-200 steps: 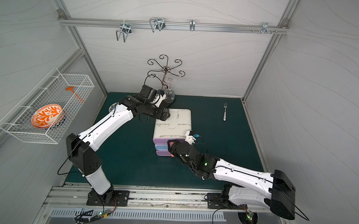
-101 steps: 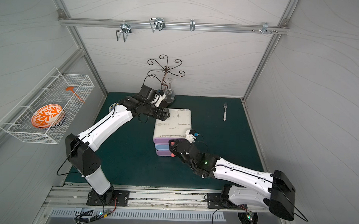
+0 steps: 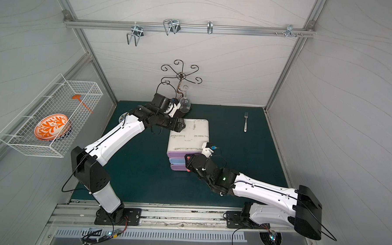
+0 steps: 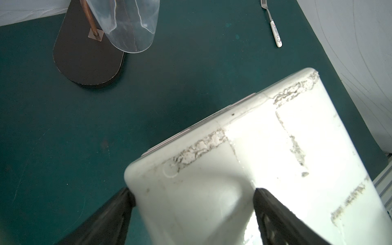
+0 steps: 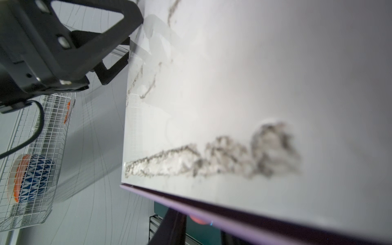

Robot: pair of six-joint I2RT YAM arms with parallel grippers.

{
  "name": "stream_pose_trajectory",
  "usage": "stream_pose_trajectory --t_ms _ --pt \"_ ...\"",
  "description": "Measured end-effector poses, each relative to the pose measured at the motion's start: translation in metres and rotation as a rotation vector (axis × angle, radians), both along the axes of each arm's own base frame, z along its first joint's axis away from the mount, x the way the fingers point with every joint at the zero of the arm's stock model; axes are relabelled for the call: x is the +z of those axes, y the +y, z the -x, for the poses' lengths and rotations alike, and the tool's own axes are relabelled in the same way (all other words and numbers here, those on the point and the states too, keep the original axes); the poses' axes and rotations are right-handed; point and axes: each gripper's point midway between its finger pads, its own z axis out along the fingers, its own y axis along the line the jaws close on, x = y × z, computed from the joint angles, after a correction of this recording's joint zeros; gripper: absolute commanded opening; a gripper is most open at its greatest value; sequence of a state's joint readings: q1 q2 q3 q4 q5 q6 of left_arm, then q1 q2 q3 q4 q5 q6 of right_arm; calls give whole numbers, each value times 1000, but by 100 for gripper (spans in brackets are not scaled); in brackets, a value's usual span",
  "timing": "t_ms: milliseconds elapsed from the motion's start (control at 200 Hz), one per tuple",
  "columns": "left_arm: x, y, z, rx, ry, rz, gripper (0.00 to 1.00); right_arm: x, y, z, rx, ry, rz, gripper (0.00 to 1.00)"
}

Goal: Take the cookies out of the drawer
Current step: Open the drawer in the storage box.

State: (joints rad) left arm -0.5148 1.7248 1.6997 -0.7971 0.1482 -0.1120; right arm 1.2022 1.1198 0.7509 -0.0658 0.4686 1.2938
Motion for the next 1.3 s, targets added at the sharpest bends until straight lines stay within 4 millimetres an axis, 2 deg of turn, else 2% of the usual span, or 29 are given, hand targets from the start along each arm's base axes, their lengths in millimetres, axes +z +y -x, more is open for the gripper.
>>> stream_pose_trajectory --t_ms 155,430,710,985,1295 --pt "0 0 0 1 0 0 93 -1 0 17 16 -8 25 17" --pt "-1 0 0 5 1 3 93 0 -4 58 75 -5 55 17" --pt "-2 1 1 15 -4 17 93 -9 -5 96 109 2 81 18" --pt "-1 0 0 22 -6 26 93 -9 -5 115 102 5 89 19" --pt "-1 1 2 43 0 45 96 -12 -7 120 81 23 85 21"
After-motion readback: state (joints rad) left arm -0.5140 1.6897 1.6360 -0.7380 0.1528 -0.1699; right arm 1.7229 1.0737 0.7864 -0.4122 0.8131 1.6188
